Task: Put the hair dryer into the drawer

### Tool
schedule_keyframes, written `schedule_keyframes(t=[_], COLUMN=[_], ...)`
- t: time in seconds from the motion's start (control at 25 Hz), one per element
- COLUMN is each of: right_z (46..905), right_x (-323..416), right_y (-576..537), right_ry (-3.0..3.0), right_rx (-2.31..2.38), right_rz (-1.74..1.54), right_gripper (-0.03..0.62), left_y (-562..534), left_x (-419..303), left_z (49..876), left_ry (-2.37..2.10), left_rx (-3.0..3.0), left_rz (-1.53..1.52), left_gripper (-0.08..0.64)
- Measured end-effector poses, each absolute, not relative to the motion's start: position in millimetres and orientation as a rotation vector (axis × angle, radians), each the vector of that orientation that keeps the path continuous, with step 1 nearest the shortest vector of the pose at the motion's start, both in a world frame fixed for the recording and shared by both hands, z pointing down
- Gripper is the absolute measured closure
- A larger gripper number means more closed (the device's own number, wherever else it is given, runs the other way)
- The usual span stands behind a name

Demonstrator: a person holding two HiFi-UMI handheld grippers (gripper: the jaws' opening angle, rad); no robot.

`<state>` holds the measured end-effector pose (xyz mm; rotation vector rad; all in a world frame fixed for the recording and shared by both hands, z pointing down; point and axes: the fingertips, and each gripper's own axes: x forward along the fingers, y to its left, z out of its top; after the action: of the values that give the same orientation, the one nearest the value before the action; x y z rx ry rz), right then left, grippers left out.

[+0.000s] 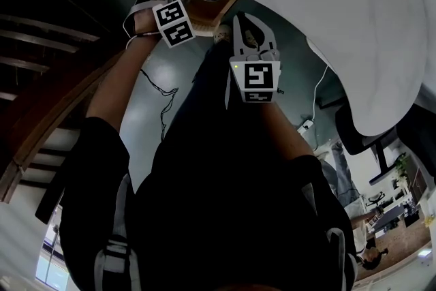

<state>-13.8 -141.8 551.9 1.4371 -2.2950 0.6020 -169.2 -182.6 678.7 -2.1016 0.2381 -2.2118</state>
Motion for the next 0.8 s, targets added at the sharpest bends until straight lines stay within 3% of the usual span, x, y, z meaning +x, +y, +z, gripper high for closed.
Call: schedule_keyframes(t=[0.8], right_z=[597], right_x=[-39], right_y=[-146], right_ry=[-2.267], right_rx=[1.321], right_rz=[0.635], right_gripper=[0.571], left_y=[-190], left_x=[-171], left_z=[722], left_ry=[0.154], left_rx=[-1.894], left_rz=[-2.37], left_gripper=[0.265])
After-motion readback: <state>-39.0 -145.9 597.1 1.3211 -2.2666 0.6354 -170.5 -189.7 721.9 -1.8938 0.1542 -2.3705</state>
